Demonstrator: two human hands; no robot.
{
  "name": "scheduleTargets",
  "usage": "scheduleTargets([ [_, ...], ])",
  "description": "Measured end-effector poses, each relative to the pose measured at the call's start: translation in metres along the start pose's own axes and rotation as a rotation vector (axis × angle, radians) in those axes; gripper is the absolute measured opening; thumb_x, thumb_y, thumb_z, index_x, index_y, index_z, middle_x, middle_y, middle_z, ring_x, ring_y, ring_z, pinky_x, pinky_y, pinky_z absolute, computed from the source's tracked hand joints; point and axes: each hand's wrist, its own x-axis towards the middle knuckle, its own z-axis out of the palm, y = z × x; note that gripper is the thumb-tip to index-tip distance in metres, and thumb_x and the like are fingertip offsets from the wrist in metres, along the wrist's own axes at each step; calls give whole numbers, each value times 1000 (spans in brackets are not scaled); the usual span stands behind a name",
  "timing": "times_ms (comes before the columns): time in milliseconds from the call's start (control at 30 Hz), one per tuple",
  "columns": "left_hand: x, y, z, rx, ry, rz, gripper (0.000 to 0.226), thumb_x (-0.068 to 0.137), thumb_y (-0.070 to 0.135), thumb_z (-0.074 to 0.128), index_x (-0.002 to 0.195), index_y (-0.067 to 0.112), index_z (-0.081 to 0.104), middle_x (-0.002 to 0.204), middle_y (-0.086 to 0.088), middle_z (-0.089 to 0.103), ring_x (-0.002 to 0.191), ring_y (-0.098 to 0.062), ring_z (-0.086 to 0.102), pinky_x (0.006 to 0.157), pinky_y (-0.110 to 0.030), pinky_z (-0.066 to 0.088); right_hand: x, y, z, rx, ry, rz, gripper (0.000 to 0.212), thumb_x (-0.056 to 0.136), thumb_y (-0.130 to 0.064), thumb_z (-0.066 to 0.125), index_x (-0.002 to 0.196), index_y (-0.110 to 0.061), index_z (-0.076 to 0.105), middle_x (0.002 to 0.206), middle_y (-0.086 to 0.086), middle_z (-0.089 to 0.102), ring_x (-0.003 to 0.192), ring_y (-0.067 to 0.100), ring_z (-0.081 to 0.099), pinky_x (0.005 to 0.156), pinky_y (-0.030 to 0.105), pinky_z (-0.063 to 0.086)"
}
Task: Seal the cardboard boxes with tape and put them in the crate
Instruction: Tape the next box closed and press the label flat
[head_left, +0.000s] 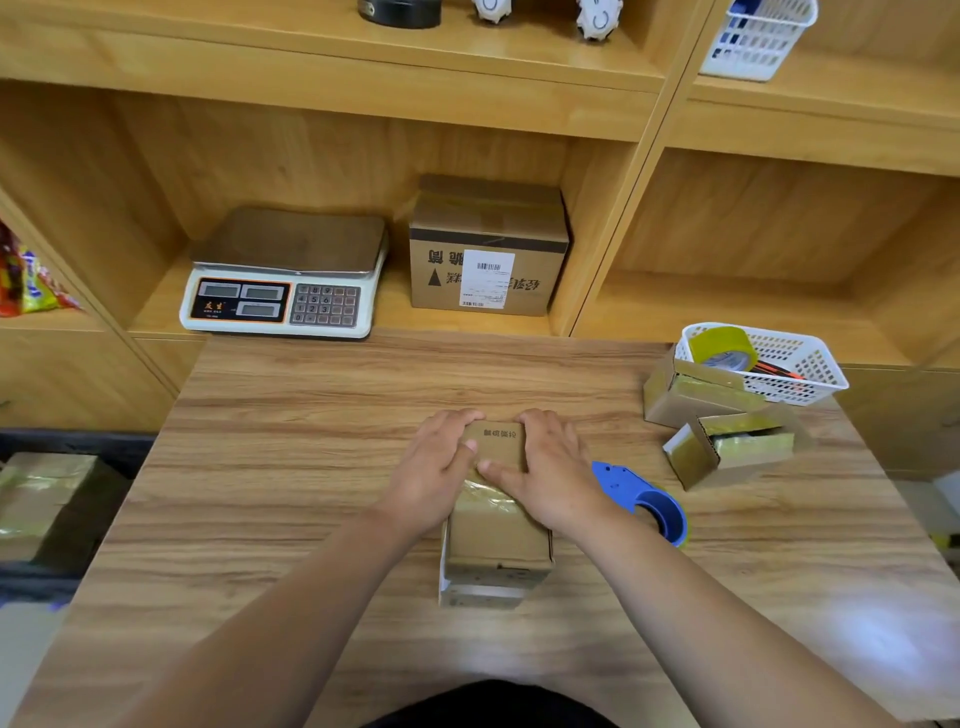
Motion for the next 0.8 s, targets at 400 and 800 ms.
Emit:
scheduleTargets([
  [400,-6,0,3,-148,40,13,29,102,24,34,126,32,49,115,19,48,115,3,40,95,-2,21,-8,-10,8,-79,64,22,101,62,-86,37,139,-20,31,130,1,39,124,23,34,105,38,25],
  [800,-7,-1,2,-144,42,-19,34,102,17,36,132,23,51,121,10,50,120,-6,41,102,-19,27,-16,19,-17,378,-269,-39,89,81,-36,71,150,-34,15,145,-11,23,136,8,18,111,29,20],
])
